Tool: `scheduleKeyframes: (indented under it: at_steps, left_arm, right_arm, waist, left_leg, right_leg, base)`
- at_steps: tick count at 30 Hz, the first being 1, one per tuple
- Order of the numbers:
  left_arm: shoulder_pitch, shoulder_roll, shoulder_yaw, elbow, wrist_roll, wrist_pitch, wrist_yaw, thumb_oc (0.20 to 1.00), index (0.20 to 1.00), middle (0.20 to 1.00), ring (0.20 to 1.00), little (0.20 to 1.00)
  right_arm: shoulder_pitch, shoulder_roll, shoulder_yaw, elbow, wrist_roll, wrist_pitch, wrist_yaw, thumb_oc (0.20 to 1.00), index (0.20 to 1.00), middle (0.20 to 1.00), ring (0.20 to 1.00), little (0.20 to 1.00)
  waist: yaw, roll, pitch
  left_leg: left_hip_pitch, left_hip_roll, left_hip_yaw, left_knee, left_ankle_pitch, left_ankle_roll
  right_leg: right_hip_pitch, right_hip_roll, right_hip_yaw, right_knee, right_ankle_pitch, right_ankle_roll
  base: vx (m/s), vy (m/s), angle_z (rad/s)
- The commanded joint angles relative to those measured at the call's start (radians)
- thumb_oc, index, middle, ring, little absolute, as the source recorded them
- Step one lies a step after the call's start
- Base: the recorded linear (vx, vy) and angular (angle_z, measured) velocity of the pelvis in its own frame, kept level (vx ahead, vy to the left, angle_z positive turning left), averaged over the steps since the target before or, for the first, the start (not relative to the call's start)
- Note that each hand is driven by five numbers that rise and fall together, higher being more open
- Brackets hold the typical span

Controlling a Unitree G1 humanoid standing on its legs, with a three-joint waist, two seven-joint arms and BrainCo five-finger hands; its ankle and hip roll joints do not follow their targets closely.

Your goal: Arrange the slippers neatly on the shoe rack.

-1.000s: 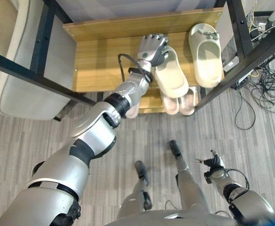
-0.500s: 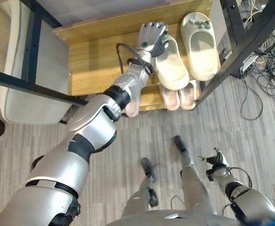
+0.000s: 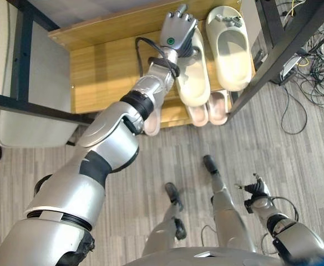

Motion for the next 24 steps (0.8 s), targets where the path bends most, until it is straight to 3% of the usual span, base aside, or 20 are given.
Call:
scheduleKeyframes:
  at_steps: [1, 2, 4, 7, 14, 24]
  left_arm:
    - [-0.010, 0.028, 0.128, 0.065, -0.105, -0.030, 0.029, 1.000, 1.000, 1.000, 1.000, 1.000]
    - [-0.010, 0.028, 0.128, 0.065, -0.105, -0.030, 0.029, 1.000, 1.000, 1.000, 1.000, 1.000]
    - [0.067, 0.008, 0.241, -0.025, -0.309, -0.128, 0.030, 1.000, 1.000, 1.000, 1.000, 1.000]
    - [0.203, 0.047, 0.281, -0.272, -0.369, -0.208, -0.001, 1.000, 1.000, 1.000, 1.000, 1.000]
    - [0.268, 0.042, 0.292, -0.272, -0.463, -0.224, -0.102, 1.000, 1.000, 1.000, 1.000, 1.000]
    - [0.237, -0.031, 0.177, -0.078, -0.289, -0.144, -0.194, 1.000, 1.000, 1.000, 1.000, 1.000]
  right_arm:
    - [0.008, -0.010, 0.006, 0.049, -0.004, -0.006, 0.005, 1.000, 1.000, 1.000, 1.000, 1.000]
    - [0.008, -0.010, 0.006, 0.049, -0.004, -0.006, 0.005, 1.000, 1.000, 1.000, 1.000, 1.000]
    - [0.023, -0.009, -0.002, 0.035, 0.001, 0.008, 0.018, 1.000, 1.000, 1.000, 1.000, 1.000]
    - [0.042, -0.012, -0.025, 0.021, 0.003, 0.017, 0.040, 1.000, 1.000, 1.000, 1.000, 1.000]
    - [0.048, -0.014, -0.041, 0.026, 0.005, 0.035, 0.056, 1.000, 1.000, 1.000, 1.000, 1.000]
    - [0.035, -0.016, -0.033, 0.051, -0.017, 0.046, 0.049, 1.000, 1.000, 1.000, 1.000, 1.000]
  waist:
    - [-0.008, -0.004, -0.007]
    - [-0.008, -0.004, -0.007]
    - [0.004, -0.008, -0.023]
    - [0.025, -0.016, -0.053]
    - [0.048, -0.021, -0.071]
    - [0.055, -0.006, -0.064]
  left_leg:
    - [-0.005, 0.039, -0.129, 0.005, -0.023, -0.054]
    - [-0.005, 0.039, -0.129, 0.005, -0.023, -0.054]
    - [0.003, 0.032, -0.134, 0.005, -0.023, -0.054]
    - [0.008, 0.025, -0.144, 0.005, -0.025, -0.054]
    - [0.003, 0.020, -0.157, 0.005, -0.016, -0.050]
    - [-0.018, 0.024, -0.150, 0.005, -0.001, -0.046]
  right_leg:
    - [0.030, -0.029, -0.113, 0.024, -0.088, 0.053]
    - [0.030, -0.029, -0.113, 0.024, -0.088, 0.053]
    - [0.045, -0.034, -0.123, 0.022, -0.090, 0.052]
    - [0.057, -0.044, -0.132, 0.020, -0.090, 0.053]
    - [0.061, -0.049, -0.139, 0.029, -0.091, 0.052]
    - [0.033, -0.042, -0.128, 0.040, -0.095, 0.054]
  base:
    - [0.01, -0.002, 0.03]
    - [-0.01, 0.005, 0.10]
    - [-0.02, 0.010, 0.12]
    - [-0.04, 0.035, 0.18]
    - [-0.03, 0.005, 0.07]
    - [0.00, 0.000, 0.00]
